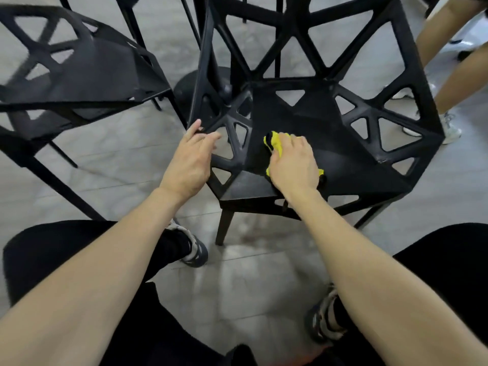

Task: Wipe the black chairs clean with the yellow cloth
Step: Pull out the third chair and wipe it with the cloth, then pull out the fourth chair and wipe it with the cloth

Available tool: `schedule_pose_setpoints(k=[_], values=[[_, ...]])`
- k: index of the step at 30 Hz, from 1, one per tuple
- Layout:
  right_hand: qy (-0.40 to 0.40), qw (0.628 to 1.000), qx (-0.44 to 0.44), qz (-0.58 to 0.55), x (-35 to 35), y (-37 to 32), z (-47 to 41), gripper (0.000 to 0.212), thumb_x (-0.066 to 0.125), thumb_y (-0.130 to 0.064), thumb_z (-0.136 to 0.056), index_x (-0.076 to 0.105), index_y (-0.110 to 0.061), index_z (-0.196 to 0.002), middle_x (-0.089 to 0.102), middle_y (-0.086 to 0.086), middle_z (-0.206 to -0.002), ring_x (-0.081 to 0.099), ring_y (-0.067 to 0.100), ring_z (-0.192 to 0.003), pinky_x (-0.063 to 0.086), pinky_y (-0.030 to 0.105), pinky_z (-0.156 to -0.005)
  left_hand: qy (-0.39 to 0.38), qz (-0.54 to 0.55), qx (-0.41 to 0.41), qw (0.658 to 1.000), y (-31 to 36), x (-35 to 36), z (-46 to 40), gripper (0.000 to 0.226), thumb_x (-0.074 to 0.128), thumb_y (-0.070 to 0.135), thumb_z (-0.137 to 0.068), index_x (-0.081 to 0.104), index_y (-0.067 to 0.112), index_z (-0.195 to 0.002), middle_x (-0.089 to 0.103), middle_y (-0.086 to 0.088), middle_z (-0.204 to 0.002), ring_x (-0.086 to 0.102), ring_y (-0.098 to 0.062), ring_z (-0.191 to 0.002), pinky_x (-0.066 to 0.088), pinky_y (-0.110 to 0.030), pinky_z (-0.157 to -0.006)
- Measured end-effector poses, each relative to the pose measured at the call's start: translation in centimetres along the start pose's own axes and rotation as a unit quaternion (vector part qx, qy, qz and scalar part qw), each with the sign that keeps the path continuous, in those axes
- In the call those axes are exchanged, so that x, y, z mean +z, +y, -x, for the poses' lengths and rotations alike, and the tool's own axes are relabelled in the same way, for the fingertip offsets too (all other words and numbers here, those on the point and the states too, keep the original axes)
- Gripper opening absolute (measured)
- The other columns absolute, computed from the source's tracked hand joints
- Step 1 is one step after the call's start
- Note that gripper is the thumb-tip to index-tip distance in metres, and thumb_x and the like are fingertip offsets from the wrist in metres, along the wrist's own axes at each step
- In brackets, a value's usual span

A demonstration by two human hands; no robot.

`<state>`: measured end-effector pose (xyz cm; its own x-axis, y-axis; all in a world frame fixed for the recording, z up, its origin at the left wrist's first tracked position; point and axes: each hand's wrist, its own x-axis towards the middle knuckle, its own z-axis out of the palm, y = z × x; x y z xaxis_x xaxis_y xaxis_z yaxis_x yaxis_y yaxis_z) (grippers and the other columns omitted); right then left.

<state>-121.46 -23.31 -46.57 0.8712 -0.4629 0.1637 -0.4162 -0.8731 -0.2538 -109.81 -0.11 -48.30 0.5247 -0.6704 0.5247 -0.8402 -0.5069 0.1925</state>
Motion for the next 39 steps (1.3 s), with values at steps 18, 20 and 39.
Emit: schedule_pose_setpoints(k=[18, 20, 39], values=[[-0.116, 0.991, -0.036, -0.065, 4.3, -4.2, -12.1, 0.066, 0.039, -0.037, -0.108, 0.021, -0.016, -0.168, 0.019, 0.013, -0.175, 0.009, 0.037, -0.163, 0.012, 0.05, -0.132, 0.004, 0.146, -0.38, 0.913, 0.9, -0.7, -2.2, 0.042, 0.032, 0.04, -0.117, 0.038, 0.033, -0.158, 0.069, 0.009, -0.12, 0.065, -0.023, -0.105, 0.051, -0.048, -0.093], [-0.123, 0.989, -0.053, -0.064, 3.9, -4.5, -10.7, 0.076, 0.036, -0.044, -0.098, 0.025, -0.013, -0.167, 0.025, 0.015, -0.173, 0.014, 0.037, -0.161, 0.015, 0.05, -0.132, -0.003, 0.124, -0.375, 0.919, 0.6, -0.4, -2.6, 0.046, 0.032, 0.041, -0.115, 0.034, 0.034, -0.161, 0.067, 0.006, -0.133, 0.064, -0.027, -0.119, 0.051, -0.053, -0.099], [-0.187, 0.946, -0.14, -0.225, -10.7, 3.5, -0.7, 0.053, 0.083, -0.026, -0.07, 0.061, -0.028, -0.118, 0.058, -0.013, -0.113, 0.06, 0.012, -0.103, 0.053, 0.036, -0.088, -0.171, 0.515, -0.445, 0.712, 10.7, -3.6, -7.6, 0.084, 0.079, 0.055, -0.081, 0.048, 0.032, -0.155, 0.058, 0.007, -0.147, 0.062, -0.016, -0.131, 0.053, -0.048, -0.113]])
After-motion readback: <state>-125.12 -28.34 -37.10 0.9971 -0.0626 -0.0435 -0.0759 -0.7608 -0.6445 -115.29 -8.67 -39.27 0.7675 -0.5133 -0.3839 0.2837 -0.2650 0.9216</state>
